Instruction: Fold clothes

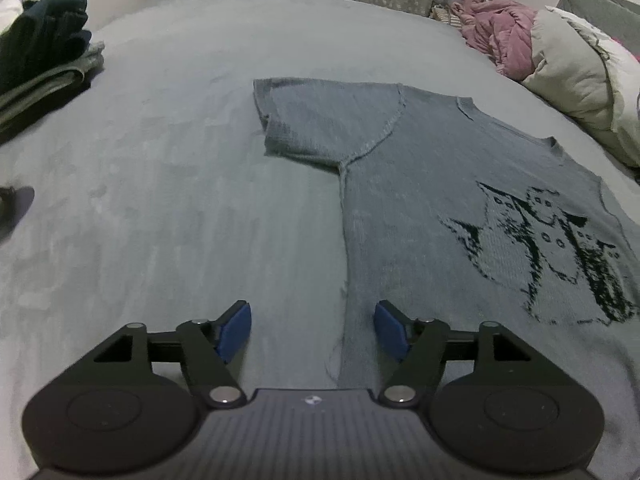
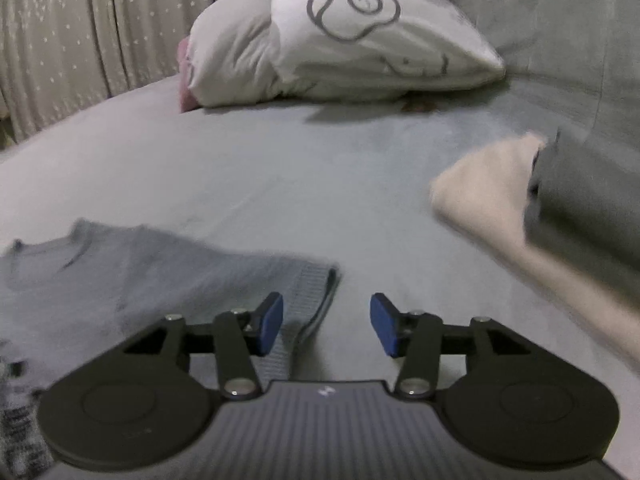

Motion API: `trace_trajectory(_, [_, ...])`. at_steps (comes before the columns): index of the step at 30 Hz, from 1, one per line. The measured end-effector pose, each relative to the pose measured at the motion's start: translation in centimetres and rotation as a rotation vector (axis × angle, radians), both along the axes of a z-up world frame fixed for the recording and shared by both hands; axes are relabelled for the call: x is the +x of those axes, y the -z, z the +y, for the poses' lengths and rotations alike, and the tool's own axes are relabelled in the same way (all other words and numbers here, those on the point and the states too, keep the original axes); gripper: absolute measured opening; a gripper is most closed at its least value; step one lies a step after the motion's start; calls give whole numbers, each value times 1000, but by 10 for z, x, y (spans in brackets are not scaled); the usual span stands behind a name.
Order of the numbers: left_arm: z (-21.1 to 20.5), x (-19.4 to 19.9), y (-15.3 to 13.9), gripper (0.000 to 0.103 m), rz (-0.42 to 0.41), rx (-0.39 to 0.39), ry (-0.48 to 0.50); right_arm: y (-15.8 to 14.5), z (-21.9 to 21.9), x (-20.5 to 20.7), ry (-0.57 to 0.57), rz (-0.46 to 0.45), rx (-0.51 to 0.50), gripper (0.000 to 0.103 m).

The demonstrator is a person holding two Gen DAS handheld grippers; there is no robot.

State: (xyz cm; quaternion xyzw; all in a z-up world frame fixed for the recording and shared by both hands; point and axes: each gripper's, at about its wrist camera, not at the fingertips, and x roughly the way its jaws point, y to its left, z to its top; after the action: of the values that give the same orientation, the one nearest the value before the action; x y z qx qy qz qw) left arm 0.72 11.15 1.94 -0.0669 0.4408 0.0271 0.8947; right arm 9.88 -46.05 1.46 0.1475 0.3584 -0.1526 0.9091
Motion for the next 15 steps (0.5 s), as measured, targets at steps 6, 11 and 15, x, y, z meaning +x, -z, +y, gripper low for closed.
trace_trajectory(6, [4, -29, 0, 73, -5, -118, 43, 6, 22, -51, -88, 36, 209, 57])
trace_trajectory(11, [12, -61, 5, 72, -22, -254, 97, 8, 45, -113, -181, 25, 240, 57])
trace_trajectory(15, [23, -90, 10, 71, -26, -404, 134, 11, 51, -157, -246, 16, 367, 56])
